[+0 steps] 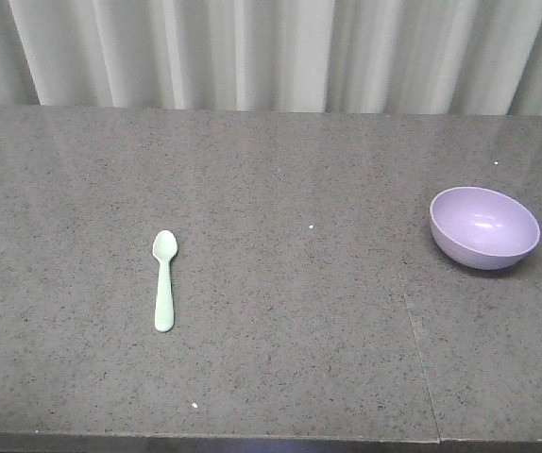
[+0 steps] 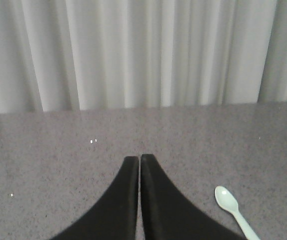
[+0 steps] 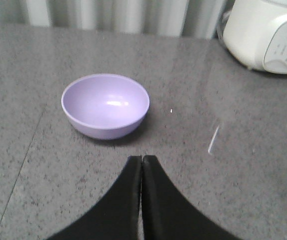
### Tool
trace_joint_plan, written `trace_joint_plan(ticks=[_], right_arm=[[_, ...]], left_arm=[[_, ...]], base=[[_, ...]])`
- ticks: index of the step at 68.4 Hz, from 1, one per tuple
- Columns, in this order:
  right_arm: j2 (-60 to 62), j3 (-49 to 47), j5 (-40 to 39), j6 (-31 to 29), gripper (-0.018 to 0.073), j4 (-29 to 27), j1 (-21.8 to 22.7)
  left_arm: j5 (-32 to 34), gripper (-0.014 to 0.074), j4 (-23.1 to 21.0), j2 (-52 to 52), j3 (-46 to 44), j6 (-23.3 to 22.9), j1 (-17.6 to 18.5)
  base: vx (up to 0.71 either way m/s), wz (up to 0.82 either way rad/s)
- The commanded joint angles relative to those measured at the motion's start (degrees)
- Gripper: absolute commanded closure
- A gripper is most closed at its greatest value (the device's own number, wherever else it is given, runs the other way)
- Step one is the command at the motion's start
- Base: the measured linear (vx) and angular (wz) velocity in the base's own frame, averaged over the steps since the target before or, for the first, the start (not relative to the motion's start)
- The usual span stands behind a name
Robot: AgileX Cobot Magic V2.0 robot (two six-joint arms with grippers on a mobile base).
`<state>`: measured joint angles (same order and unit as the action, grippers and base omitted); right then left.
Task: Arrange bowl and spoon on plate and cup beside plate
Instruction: 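Drive closer and align the base with the spoon and lavender bowl, then lower the left gripper over the pale green spoon handle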
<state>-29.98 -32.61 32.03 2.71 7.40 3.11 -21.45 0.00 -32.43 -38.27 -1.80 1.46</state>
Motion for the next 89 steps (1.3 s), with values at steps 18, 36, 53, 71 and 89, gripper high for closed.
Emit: trace_joint_plan(ticks=[18, 36, 53, 71, 89], right_arm=[[-3.2, -2.0, -0.7, -0.5, 0.0565, 0.9, -0.1], [-3.2, -2.0, -0.5, -0.5, 0.0398, 0.9, -0.1], [-3.2, -2.0, -0.2, -0.5, 0.0085, 0.9, -0.1], [-3.2, -2.0, 1.2, -0.5, 0.0074, 0.7, -0.1], [-3.2, -2.0, 1.2, -0.5, 0.0074, 0.7, -0.1]], left_arm=[[0.7, 0.0601, -0.4, -3.4, -1.8, -0.2, 0.0], [0.9, 0.0342, -0.9, -3.4, -1.8, -0.8, 0.0], [-4.3, 0.0043, -1.2, -6.6, -4.3, -0.2, 0.0], [-15.1, 0.0041, -11.1, -21.0, -13.9, 11.5, 5.0], [-17.0, 0.0041, -12.9, -36.0, -19.7, 13.6, 11.7]], base=[[0.0, 0.0], [0.0, 0.0], [0.0, 0.0], [0.0, 0.0], [0.0, 0.0]])
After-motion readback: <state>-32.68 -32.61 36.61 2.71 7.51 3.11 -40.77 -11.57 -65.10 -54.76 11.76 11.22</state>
